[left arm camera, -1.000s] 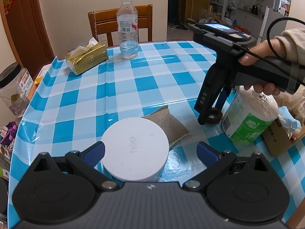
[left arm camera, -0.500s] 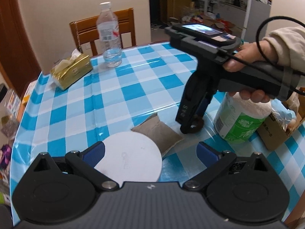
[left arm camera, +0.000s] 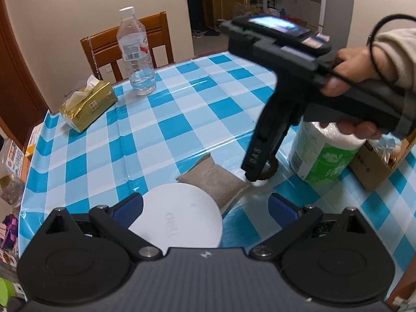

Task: Organize soft objects
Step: 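Grasp the brown hair tie with the right gripper, then grasp the second beige sachet with the left gripper while the right gripper holds the hair tie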

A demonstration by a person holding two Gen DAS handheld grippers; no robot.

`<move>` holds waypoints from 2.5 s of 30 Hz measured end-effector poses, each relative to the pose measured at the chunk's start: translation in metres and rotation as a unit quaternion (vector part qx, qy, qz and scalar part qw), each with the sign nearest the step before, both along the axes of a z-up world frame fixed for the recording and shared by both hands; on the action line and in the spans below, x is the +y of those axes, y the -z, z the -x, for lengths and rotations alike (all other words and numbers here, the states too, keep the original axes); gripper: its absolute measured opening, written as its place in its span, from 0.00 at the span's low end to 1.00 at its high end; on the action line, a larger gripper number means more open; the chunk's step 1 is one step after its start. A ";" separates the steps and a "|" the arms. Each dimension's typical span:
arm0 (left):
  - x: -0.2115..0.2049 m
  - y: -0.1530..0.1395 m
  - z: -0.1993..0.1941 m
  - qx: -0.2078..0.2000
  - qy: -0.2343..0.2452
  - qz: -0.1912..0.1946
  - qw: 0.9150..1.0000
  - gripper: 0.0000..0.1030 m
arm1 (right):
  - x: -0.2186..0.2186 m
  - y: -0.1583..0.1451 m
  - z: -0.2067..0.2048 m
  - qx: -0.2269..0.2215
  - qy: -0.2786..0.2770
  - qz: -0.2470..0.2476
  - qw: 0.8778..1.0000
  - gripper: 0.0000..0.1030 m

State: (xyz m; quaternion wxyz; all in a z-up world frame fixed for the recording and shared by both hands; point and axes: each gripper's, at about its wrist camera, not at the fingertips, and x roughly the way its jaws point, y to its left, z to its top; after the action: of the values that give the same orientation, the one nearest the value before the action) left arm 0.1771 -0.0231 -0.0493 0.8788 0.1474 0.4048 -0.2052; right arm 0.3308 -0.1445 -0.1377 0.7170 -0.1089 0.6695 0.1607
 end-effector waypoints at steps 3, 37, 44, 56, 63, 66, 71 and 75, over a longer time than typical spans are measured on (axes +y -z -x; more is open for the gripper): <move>0.003 -0.002 -0.002 0.007 0.021 -0.005 1.000 0.99 | 0.001 -0.009 0.011 -0.008 -0.006 -0.007 1.000 0.50; -0.056 0.052 -0.099 0.106 0.219 -0.133 0.961 0.99 | 0.007 -0.030 0.154 -0.105 -0.096 -0.061 0.988 0.50; -0.065 0.080 -0.110 0.127 0.225 -0.157 0.953 0.99 | -0.001 -0.028 0.149 -0.106 -0.076 -0.072 0.989 0.50; -0.065 0.092 -0.118 0.144 0.221 -0.145 0.954 0.94 | -0.007 -0.026 0.145 -0.102 -0.064 -0.081 0.989 0.50; -0.064 0.086 -0.112 0.151 0.223 -0.126 0.955 0.67 | -0.009 -0.029 0.146 -0.107 -0.058 -0.077 0.990 0.50; -0.065 0.083 -0.110 0.147 0.222 -0.128 0.955 0.58 | -0.009 -0.029 0.147 -0.106 -0.056 -0.075 0.990 0.50; -0.065 0.075 -0.109 0.140 0.217 -0.120 0.959 0.45 | -0.009 -0.030 0.150 -0.109 -0.057 -0.072 0.990 0.50; -0.065 0.072 -0.108 0.138 0.213 -0.115 0.960 0.40 | -0.011 -0.031 0.152 -0.111 -0.051 -0.071 0.990 0.50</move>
State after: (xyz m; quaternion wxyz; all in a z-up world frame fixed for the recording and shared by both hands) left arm 0.2850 -0.0882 -0.1210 0.7273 0.3003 0.5025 -0.3584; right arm 0.1791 -0.1553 -0.1064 0.7836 -0.1090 0.5661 0.2317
